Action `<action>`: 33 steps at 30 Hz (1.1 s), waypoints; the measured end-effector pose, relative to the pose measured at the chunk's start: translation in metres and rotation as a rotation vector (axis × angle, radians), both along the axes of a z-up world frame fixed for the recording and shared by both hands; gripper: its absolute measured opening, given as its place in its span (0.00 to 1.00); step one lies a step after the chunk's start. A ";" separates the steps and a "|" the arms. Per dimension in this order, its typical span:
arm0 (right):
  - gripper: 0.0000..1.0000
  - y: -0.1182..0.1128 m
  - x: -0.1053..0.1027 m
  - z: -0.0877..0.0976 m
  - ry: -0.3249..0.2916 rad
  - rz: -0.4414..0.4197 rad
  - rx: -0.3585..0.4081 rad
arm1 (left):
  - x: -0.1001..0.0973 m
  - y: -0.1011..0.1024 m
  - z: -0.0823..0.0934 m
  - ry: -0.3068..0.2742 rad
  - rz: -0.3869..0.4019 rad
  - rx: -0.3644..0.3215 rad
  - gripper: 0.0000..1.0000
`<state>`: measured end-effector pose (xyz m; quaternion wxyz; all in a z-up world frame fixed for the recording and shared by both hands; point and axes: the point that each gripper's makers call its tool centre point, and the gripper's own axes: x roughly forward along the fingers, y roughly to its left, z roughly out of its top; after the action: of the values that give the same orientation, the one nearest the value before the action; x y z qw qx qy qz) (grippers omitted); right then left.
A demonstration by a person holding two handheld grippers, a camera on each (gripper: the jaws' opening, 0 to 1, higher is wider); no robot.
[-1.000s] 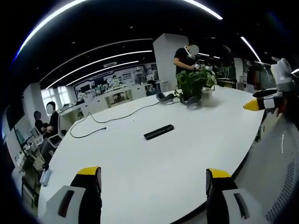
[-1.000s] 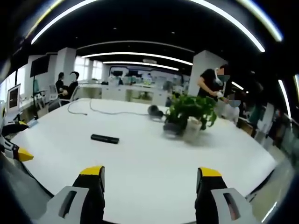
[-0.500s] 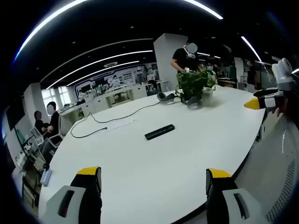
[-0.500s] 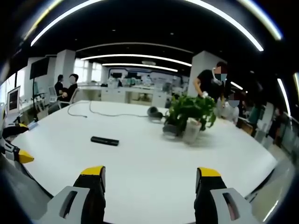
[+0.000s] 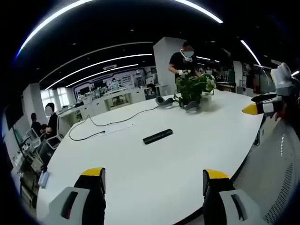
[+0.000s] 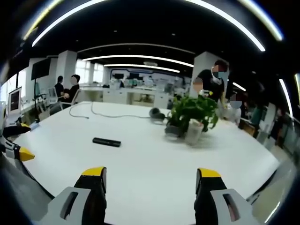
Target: Press the specified remote control buttons in sequence, fully releasing each button before pressing the next.
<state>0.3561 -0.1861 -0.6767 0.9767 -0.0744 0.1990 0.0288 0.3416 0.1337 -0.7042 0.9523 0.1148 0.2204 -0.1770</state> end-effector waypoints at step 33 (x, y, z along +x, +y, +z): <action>0.37 0.002 -0.004 -0.012 0.080 0.021 0.012 | 0.075 -0.004 0.009 0.158 -0.220 0.083 0.75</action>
<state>0.3523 -0.1838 -0.6889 0.9681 -0.0692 0.2369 0.0432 0.4165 0.1294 -0.6952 0.9012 0.1634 0.2880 -0.2798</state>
